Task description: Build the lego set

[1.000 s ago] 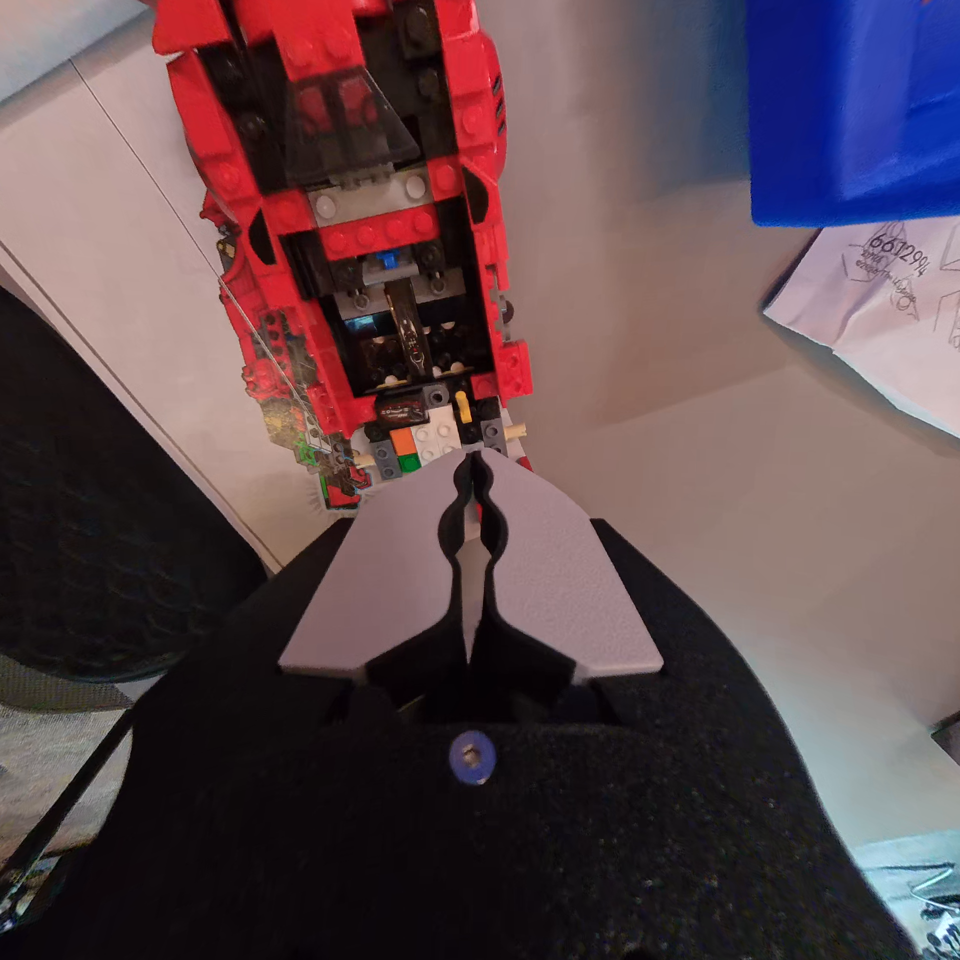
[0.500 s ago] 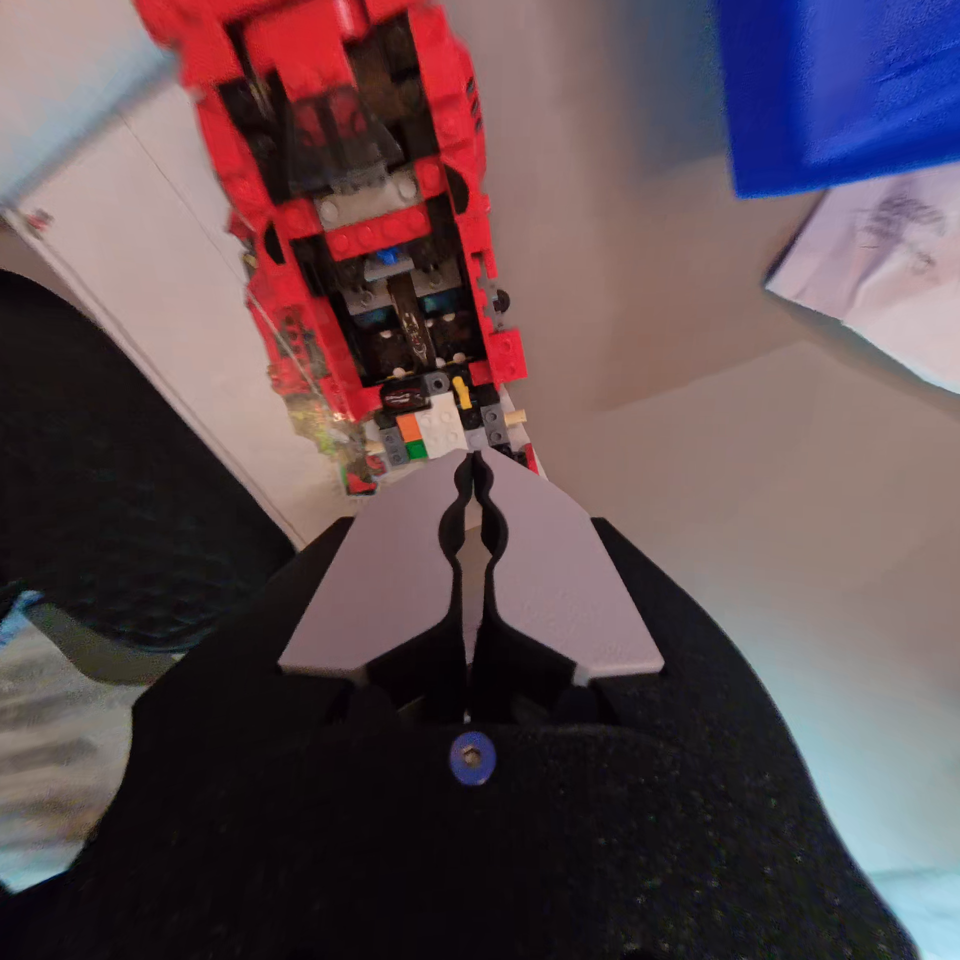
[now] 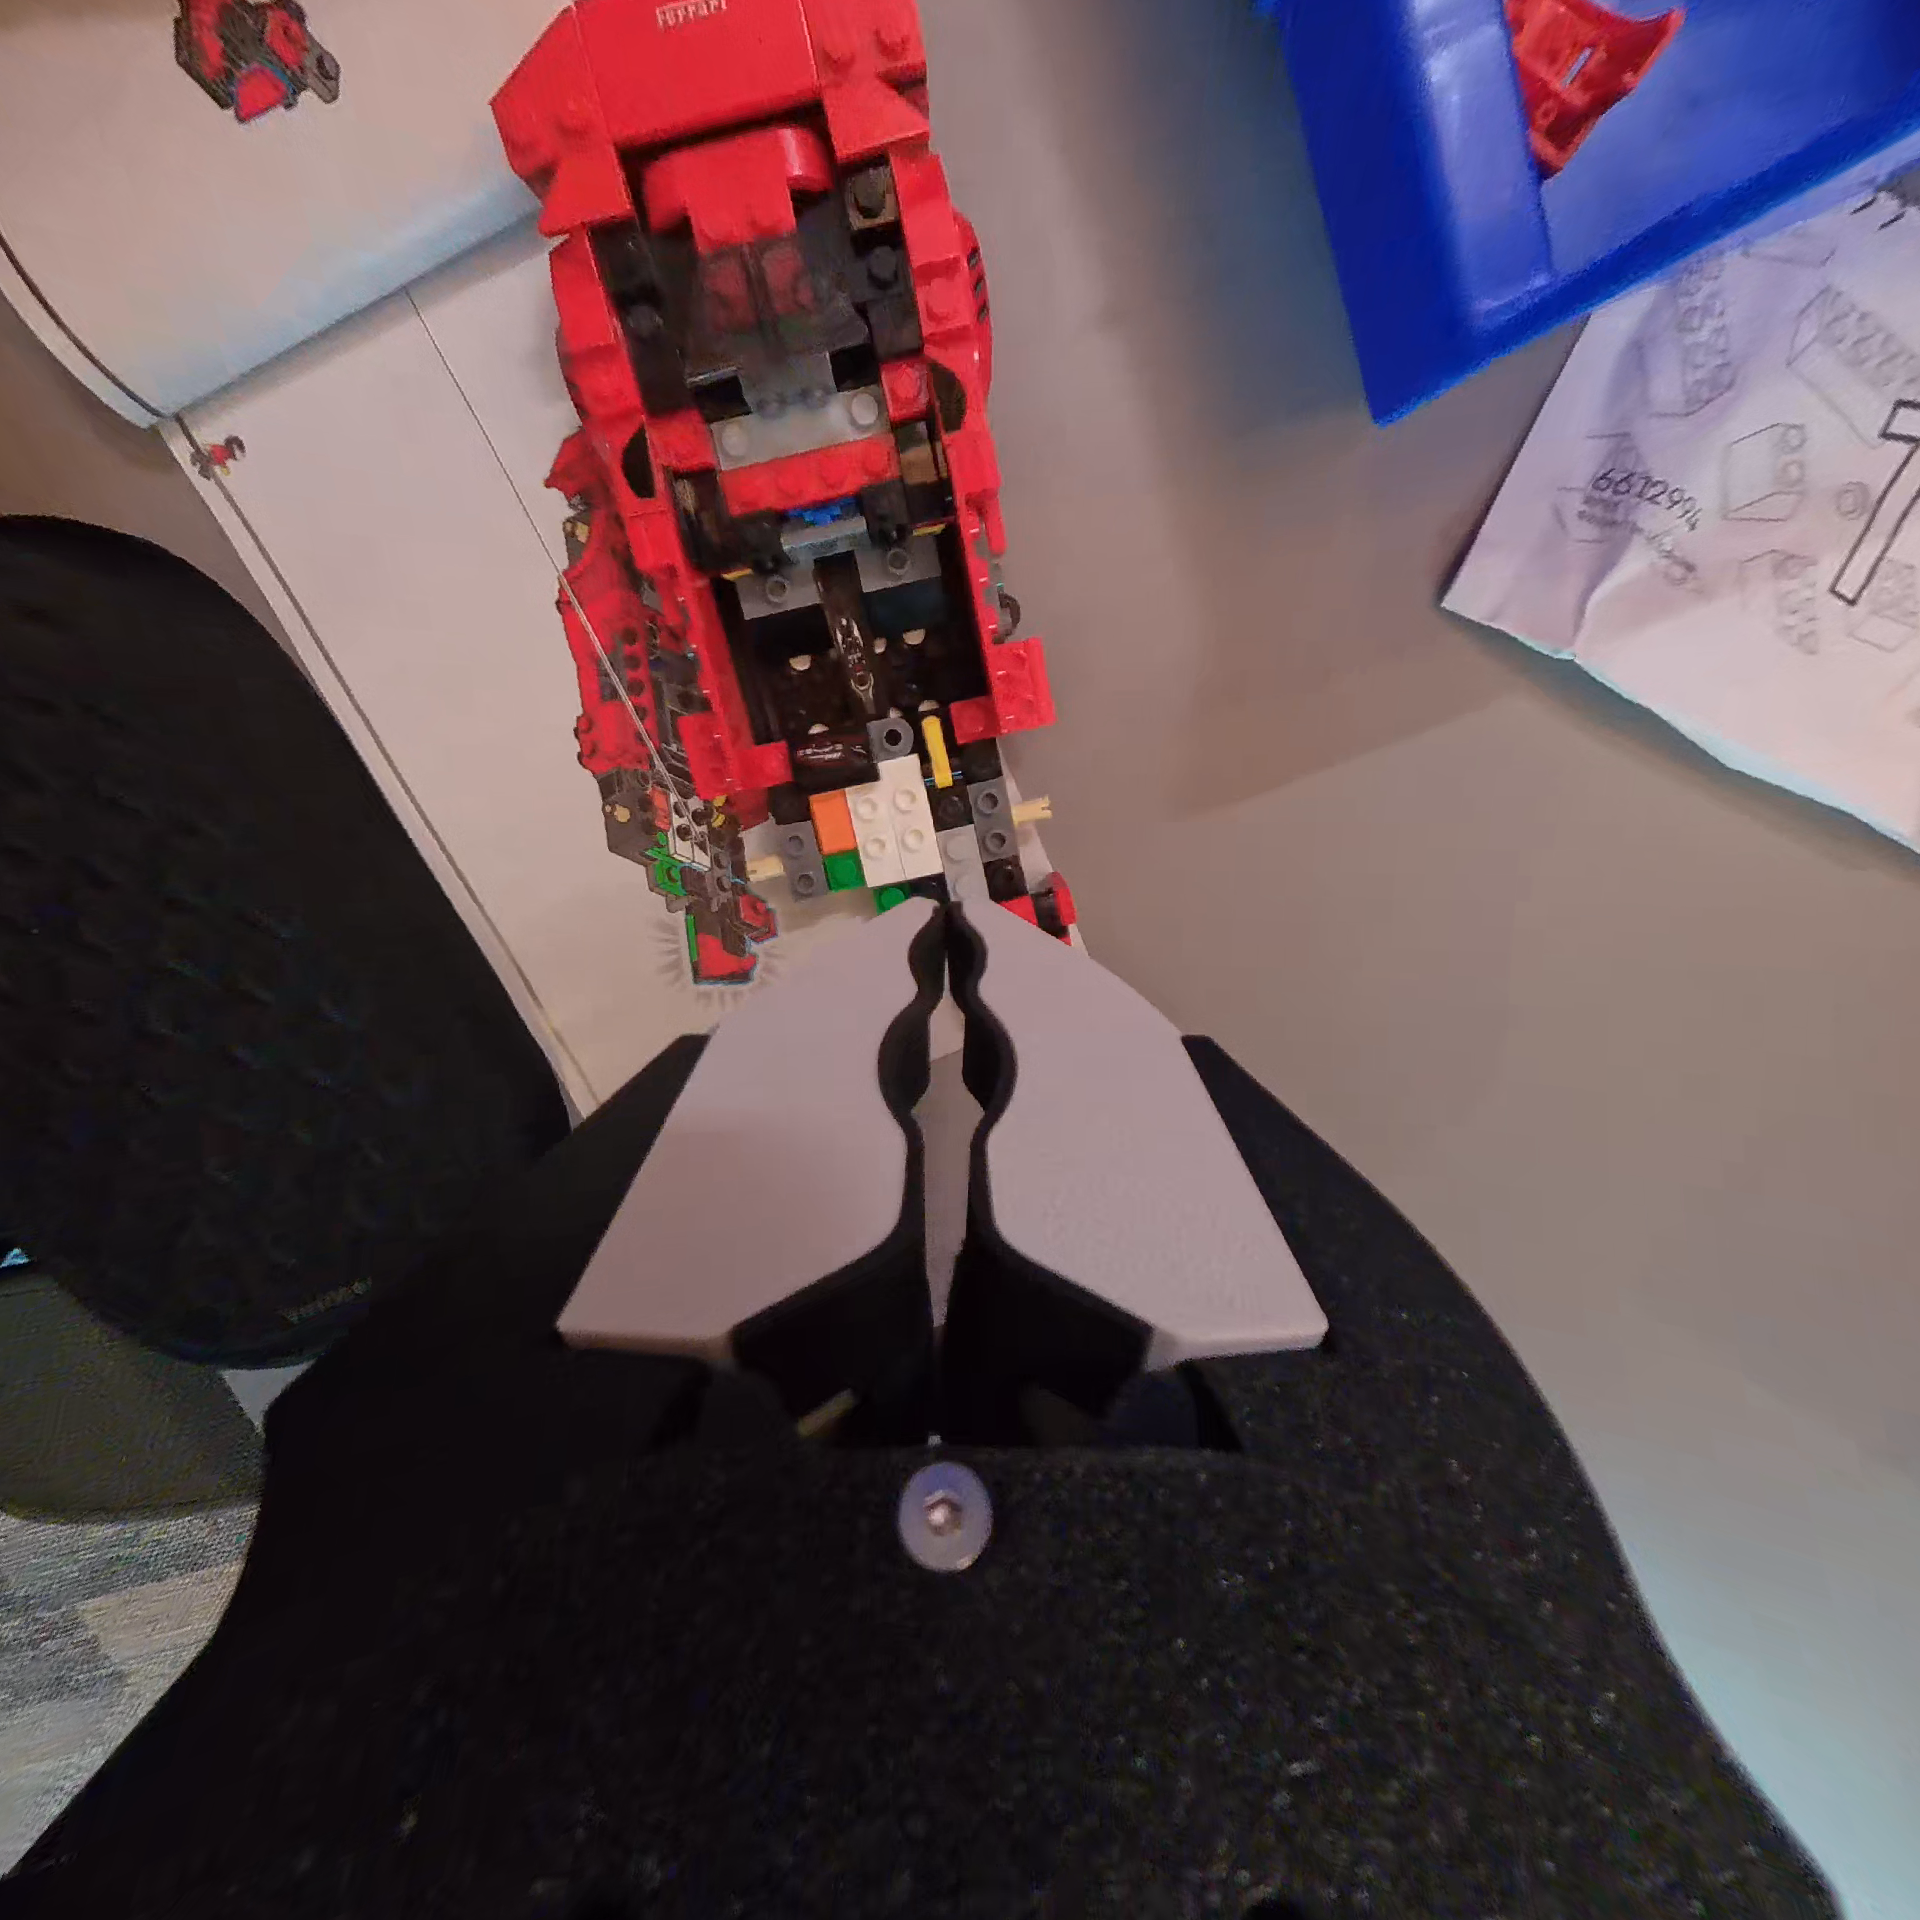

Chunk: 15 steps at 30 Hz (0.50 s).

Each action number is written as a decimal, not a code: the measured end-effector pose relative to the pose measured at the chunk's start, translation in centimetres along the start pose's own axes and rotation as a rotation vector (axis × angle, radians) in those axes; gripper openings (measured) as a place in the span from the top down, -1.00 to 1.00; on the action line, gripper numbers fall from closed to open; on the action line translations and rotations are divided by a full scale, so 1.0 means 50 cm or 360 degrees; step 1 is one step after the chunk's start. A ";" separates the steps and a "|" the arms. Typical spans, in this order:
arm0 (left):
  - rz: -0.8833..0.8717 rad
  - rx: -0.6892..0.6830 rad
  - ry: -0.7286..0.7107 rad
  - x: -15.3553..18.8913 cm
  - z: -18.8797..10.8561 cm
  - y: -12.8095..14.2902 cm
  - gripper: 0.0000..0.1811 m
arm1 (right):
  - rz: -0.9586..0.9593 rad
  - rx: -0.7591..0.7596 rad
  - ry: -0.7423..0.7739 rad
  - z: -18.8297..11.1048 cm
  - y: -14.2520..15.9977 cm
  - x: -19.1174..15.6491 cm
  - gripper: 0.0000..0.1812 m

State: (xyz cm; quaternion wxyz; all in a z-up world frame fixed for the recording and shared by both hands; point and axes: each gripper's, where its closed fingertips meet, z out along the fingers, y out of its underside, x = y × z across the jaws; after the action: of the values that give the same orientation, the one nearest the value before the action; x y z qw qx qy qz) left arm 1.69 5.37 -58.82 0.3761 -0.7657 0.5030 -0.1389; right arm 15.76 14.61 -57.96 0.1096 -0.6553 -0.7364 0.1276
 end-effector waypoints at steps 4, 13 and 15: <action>0.0016 -0.0025 0.0013 0.003 0.006 0.006 0.75 | -0.0028 -0.0031 0.0018 0.019 0.001 0.002 1.00; 0.0016 -0.0016 0.0041 0.008 0.012 0.011 0.76 | 0.0070 0.0053 0.0117 -0.016 0.026 0.018 1.00; 0.0005 -0.0002 0.0046 0.006 0.013 0.008 0.77 | 0.0087 0.0111 0.0116 -0.009 0.039 0.008 1.00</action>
State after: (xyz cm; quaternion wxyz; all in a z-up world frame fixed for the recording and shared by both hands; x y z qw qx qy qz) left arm 1.92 5.31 -59.60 0.3685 -0.7630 0.5097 -0.1490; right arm 17.70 15.25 -58.17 0.1557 -0.6751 -0.7089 0.1323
